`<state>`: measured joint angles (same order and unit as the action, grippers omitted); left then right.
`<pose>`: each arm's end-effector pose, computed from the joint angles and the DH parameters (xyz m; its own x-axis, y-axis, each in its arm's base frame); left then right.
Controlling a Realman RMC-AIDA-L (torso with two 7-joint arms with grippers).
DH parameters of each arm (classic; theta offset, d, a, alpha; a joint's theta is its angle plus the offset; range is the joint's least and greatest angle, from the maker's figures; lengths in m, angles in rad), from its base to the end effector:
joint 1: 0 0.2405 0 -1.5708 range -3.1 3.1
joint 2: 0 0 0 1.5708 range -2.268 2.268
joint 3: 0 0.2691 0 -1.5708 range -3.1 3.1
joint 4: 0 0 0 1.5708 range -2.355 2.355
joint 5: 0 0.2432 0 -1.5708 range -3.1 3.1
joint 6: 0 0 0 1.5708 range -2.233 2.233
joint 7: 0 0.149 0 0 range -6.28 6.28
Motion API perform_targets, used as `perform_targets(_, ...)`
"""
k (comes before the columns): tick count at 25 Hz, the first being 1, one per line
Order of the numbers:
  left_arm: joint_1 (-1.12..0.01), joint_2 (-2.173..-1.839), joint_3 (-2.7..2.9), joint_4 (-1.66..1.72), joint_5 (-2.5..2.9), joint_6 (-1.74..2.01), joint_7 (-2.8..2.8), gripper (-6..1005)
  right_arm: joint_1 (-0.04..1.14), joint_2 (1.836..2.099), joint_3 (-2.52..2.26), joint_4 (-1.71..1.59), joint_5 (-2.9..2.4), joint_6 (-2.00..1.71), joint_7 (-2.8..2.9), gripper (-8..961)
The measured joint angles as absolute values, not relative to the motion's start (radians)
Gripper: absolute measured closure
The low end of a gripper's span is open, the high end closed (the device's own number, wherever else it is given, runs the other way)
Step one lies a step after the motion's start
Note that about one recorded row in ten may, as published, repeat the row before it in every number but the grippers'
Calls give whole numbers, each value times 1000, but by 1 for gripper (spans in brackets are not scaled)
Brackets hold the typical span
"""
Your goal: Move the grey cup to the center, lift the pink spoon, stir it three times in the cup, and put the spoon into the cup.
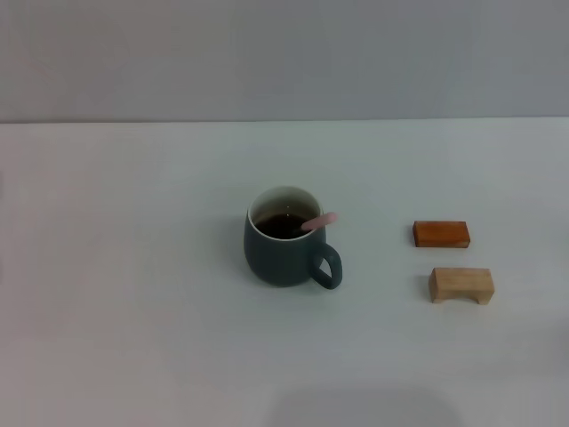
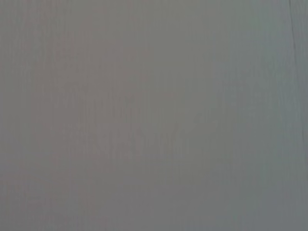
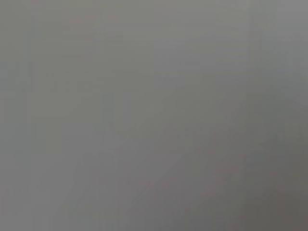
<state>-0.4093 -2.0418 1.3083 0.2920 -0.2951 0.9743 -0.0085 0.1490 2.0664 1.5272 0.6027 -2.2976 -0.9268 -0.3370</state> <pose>-0.4091 0.3853 0.0705 0.7627 -0.0907 0.6404 0.6354 0.2903 -0.7156 0.4319 0.3252 0.0721 0.7685 0.0196 -0.6395 -0.5576 0.5107 -0.6544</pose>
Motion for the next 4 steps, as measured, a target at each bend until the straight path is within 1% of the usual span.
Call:
perform_targets(2, -407, -2042, 1308, 293, -295, 977, -8, 606, 146, 2067, 1529, 605, -2299, -925, -336, 499)
perform_targets(4, -401, -2046, 1308, 295, -299, 988, -9, 606, 144, 2069, 1531, 605, -2300, -933, -336, 499)
